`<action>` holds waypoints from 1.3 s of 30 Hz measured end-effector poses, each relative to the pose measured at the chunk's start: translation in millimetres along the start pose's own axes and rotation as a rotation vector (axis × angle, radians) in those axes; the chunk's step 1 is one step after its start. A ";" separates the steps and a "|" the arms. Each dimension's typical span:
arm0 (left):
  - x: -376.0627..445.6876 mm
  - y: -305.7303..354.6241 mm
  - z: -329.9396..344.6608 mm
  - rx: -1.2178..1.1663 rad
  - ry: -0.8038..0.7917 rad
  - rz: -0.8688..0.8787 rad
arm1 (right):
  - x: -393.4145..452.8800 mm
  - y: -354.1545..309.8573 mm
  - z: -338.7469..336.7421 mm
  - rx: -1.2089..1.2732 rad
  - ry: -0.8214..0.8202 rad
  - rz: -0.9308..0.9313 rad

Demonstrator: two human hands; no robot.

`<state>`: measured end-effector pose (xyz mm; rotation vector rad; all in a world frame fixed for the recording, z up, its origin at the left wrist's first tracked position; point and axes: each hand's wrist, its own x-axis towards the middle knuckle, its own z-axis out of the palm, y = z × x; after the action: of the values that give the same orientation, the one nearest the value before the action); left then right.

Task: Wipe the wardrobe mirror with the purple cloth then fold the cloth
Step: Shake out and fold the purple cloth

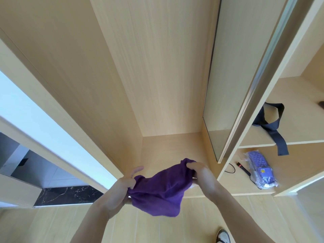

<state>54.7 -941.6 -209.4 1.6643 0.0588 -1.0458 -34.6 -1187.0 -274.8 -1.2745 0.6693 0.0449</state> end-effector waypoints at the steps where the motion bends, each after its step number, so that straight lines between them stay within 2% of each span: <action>1: 2.5 -5.4 -2.5 -0.004 -0.011 -0.003 | 0.7 -2.9 -3.1 -0.055 0.036 -0.001; 4: 7.9 -17.0 -3.9 0.010 -0.013 0.030 | 3.1 -10.9 -12.8 -0.256 0.208 -0.009; 6: 11.3 -21.9 -4.3 0.022 0.030 0.101 | 2.7 -14.8 -20.7 -0.363 0.262 -0.060; 12: 18.6 -19.9 -11.3 -0.216 0.117 0.229 | 0.3 -22.4 -44.8 -0.571 0.442 -0.107; 15: 26.6 -18.0 -12.6 -0.155 0.346 0.251 | -2.3 -25.3 -54.8 -0.437 0.497 -0.084; 17: 29.9 -14.3 -13.6 -0.006 0.458 0.298 | -2.4 -24.8 -62.4 -0.308 0.509 -0.092; 22: 37.5 -6.4 -25.7 0.339 0.487 0.409 | -10.7 -23.0 -64.6 -0.053 0.492 -0.207; 26: 47.1 -1.5 -40.0 0.552 0.523 0.427 | -23.2 -34.1 -60.9 0.124 0.385 -0.330; 30: 52.0 7.8 -51.0 0.470 0.571 0.432 | -32.0 -48.8 -61.7 0.342 0.282 -0.371; 33: 50.3 22.8 -54.7 0.340 0.539 0.452 | -32.8 -52.2 -61.1 0.411 0.310 -0.325; 36: 41.1 46.6 -56.8 0.194 0.431 0.470 | -22.9 -47.2 -65.0 0.327 0.453 -0.216; 39: 26.2 71.4 -55.1 0.176 0.288 0.534 | -8.4 -30.7 -67.3 0.126 0.558 -0.059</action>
<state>141.0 -936.7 -172.6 1.8398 -0.2832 -0.4157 -58.8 -1253.9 -253.0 -1.1879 1.0913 -0.4089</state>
